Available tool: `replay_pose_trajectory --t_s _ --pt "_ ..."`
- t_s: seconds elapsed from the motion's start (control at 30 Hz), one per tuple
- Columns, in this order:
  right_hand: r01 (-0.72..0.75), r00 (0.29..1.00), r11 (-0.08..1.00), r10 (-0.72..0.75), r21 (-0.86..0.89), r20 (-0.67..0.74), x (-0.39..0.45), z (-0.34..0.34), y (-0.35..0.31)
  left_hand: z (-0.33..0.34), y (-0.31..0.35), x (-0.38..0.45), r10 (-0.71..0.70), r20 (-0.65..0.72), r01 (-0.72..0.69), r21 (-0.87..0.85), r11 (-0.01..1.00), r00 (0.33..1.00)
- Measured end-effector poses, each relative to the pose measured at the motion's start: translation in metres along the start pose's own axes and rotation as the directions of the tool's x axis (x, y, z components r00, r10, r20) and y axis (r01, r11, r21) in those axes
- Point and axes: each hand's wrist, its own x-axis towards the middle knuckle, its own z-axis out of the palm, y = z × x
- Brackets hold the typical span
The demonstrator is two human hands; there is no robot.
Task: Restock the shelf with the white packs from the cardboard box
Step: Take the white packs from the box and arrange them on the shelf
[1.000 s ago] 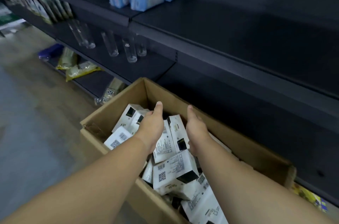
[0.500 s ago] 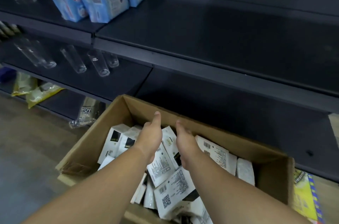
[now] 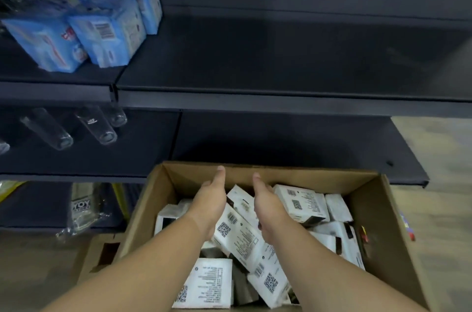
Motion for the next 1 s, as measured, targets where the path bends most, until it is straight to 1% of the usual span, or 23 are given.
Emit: replay_pose_trajectory --t_s 0.13,0.27,0.4,0.53,0.67,0.8,0.9,1.0 --pt "0.001 0.999 0.998 0.002 0.063 -0.05 0.0 -0.028 0.003 0.019 0.002 -0.002 0.008 0.049 -0.01 0.042 0.999 0.999" --pt "0.018 0.995 0.996 -0.01 0.087 -0.097 0.006 -0.056 0.005 0.046 0.003 -0.003 -0.02 0.08 0.014 0.071 0.997 0.997" --pt "0.042 0.991 0.995 -0.03 0.086 -0.13 0.015 -0.084 0.004 0.075 0.006 -0.006 0.001 0.102 -0.01 0.092 0.996 0.995" --pt "0.002 0.988 0.995 0.013 0.1 -0.155 0.021 -0.107 0.007 0.093 0.003 -0.001 -0.031 0.108 0.019 0.105 0.994 0.994" --pt "-0.006 0.986 0.993 0.026 0.121 -0.165 0.026 -0.12 0.008 0.106 0.001 0.006 -0.031 0.14 0.014 0.122 0.992 0.99" --pt "0.012 0.98 0.994 0.01 0.11 -0.197 0.038 -0.133 0.011 0.116 0.0 0.019 -0.034 0.141 0.009 0.173 0.985 0.989" --pt "-0.028 0.966 0.997 0.044 0.068 -0.253 0.055 -0.149 0.016 0.13 -0.003 0.035 -0.076 0.185 0.038 0.201 0.979 0.98" --pt "-0.07 0.951 0.996 0.082 0.049 -0.297 0.074 -0.163 0.025 0.143 -0.006 0.04 -0.108 0.188 0.064 0.224 0.972 0.976"
